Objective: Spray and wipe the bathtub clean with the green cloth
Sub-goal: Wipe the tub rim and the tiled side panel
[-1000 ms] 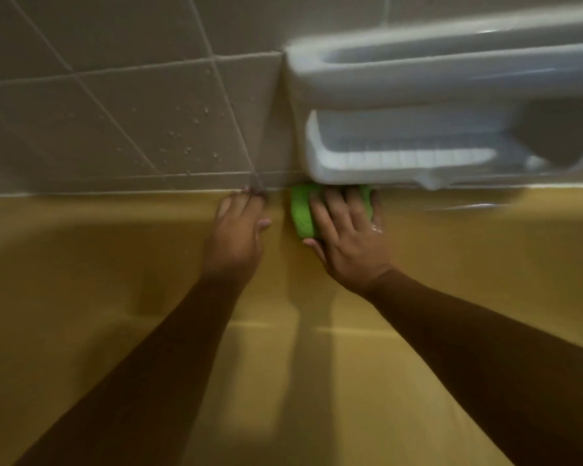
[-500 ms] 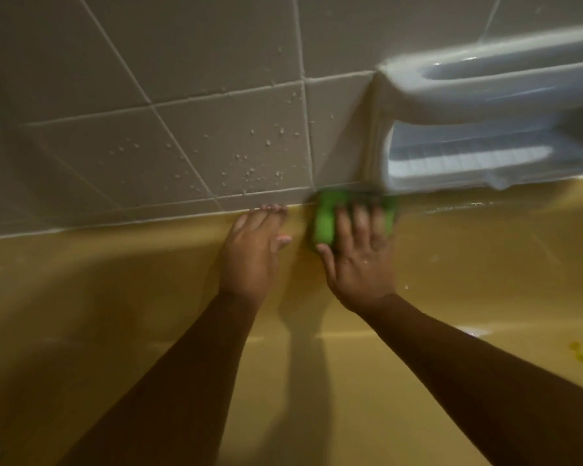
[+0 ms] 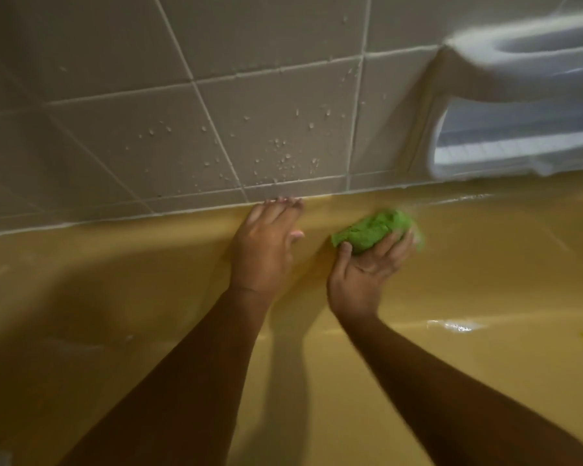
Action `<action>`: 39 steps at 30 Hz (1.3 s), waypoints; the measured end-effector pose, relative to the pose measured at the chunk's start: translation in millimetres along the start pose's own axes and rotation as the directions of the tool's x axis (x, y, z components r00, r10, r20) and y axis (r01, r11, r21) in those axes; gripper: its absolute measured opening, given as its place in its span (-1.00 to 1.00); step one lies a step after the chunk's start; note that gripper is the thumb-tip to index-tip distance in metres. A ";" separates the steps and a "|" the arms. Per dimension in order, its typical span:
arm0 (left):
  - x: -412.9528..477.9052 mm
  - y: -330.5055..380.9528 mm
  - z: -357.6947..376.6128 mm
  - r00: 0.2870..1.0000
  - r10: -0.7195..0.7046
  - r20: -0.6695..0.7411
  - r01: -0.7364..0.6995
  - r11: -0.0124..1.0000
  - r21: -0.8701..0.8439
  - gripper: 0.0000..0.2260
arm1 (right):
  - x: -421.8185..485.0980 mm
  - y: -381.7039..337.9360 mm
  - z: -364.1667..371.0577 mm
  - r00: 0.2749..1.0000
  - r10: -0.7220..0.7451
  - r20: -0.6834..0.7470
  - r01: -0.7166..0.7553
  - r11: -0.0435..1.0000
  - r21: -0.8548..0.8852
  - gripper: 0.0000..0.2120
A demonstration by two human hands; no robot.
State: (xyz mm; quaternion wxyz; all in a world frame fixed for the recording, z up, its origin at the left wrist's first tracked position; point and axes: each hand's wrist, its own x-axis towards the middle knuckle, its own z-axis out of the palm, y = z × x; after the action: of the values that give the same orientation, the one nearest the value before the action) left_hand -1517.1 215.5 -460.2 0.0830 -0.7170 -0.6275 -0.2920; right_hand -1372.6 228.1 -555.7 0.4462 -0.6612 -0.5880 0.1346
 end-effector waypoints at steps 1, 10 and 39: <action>0.9 -2.7 -1.7 1.000 0.015 0.001 -0.015 1.000 0.009 -0.61 | -7.2 -20.3 10.2 0.962 0.273 0.018 -0.271 0.942 0.198 -0.25; 1.3 -5.2 1.5 1.000 0.025 -0.007 -0.025 1.000 0.010 -0.62 | 15.4 -64.6 -17.5 0.979 0.204 0.022 -0.204 0.961 0.189 -0.24; 10.2 25.3 -11.0 0.990 -0.118 0.081 0.095 0.966 0.240 -0.55 | 103.6 33.0 -115.8 0.735 -0.562 0.381 0.678 0.594 -0.432 -0.29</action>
State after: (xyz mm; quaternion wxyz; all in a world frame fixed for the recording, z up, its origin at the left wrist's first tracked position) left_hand -1496.1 213.8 -439.6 0.1219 -0.6803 -0.6986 -0.1853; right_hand -1241.4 274.1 -479.0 0.1945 -0.4938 -0.8366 -0.1358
